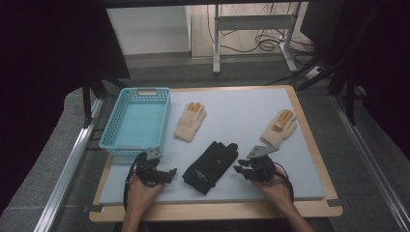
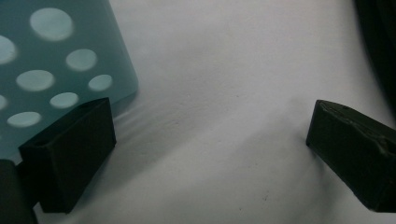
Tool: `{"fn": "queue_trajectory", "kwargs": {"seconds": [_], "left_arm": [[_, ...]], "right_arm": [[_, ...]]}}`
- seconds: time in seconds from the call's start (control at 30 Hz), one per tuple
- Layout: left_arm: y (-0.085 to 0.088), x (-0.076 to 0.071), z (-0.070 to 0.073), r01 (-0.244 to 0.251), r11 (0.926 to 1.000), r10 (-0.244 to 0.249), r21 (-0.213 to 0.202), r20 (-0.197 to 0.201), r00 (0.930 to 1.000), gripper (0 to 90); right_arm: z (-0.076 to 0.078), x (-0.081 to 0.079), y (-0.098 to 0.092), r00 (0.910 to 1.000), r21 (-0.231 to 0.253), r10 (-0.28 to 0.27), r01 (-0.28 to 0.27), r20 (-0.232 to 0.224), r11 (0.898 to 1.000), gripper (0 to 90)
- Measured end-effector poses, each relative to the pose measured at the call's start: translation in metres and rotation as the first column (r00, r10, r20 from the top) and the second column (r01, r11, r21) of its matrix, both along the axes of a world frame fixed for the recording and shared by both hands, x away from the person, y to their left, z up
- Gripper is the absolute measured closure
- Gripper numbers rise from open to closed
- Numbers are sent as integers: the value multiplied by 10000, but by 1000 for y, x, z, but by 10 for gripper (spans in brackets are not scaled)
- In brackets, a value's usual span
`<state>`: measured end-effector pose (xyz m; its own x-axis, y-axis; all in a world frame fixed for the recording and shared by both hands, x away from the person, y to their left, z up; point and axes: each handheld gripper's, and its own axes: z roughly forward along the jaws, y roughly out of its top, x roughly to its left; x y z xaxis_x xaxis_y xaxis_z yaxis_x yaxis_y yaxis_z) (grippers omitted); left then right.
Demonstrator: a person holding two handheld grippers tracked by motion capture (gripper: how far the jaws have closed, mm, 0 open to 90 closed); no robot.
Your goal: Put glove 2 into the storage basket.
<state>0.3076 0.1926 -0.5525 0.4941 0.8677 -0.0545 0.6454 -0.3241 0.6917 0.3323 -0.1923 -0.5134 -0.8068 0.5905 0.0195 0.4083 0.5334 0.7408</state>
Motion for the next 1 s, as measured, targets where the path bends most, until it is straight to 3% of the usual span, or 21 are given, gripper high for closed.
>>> {"fn": "queue_trajectory", "kwargs": {"seconds": [0.13, 0.37, 0.7, 0.83, 1.0], "left_arm": [[0, 0, 0, -12, 10000, 12, -14, -29, 10000, 17], [0, 0, 0, -1, 10000, 1, -25, -56, 10000, 15], [0, -1, 3, -114, 9997, 111, -206, -181, 9998, 32], [-4, -2, 12, 372, 9951, -395, -914, -233, 9989, 45], [-21, -2, 29, 959, 9895, -973, -1081, -78, 9952, 39]], "right_arm": [[2, 6, -27, 9960, 0, -880, 880, 173, 9961, 511], [-8, 13, -62, 9764, -151, -2125, 2132, 378, 9769, 315], [-17, 18, -67, 9658, -563, -2552, 2576, 463, 9646, 173], [-17, 18, -67, 9649, -555, -2594, 2615, 420, 9636, 168], [-17, 18, -67, 9647, -556, -2596, 2619, 444, 9635, 168]]}}
